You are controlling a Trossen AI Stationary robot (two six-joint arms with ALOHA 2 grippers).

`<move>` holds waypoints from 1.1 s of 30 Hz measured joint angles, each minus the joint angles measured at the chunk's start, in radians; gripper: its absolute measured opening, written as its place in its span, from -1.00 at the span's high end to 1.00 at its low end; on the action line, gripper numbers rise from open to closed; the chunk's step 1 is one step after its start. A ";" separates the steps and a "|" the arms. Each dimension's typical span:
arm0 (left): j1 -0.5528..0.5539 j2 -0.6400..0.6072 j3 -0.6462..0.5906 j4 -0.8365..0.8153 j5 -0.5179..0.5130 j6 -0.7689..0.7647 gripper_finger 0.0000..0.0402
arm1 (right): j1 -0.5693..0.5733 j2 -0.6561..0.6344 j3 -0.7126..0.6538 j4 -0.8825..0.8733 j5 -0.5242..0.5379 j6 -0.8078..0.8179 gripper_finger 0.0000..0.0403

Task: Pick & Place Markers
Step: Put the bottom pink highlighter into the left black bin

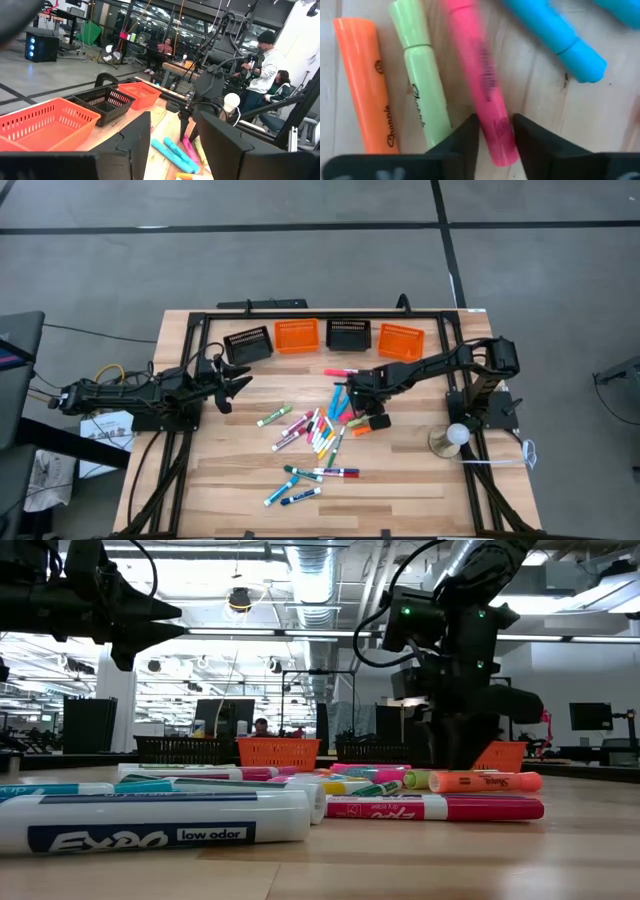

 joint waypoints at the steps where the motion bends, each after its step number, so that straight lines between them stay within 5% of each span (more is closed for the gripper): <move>1: 0.000 0.000 0.000 0.000 0.000 0.000 0.19 | 0.000 0.000 0.000 -0.001 0.002 0.000 0.61; 5: 0.000 0.000 0.000 0.000 0.000 0.000 0.19 | -0.001 0.000 0.001 -0.001 0.021 0.000 0.75; 15: 0.000 0.000 0.000 0.002 0.000 0.000 0.19 | -0.002 0.004 0.041 -0.119 0.113 0.000 0.62; 33: 0.000 0.000 0.000 0.007 0.000 0.000 0.19 | 0.071 0.002 0.485 -0.533 0.101 -0.122 0.69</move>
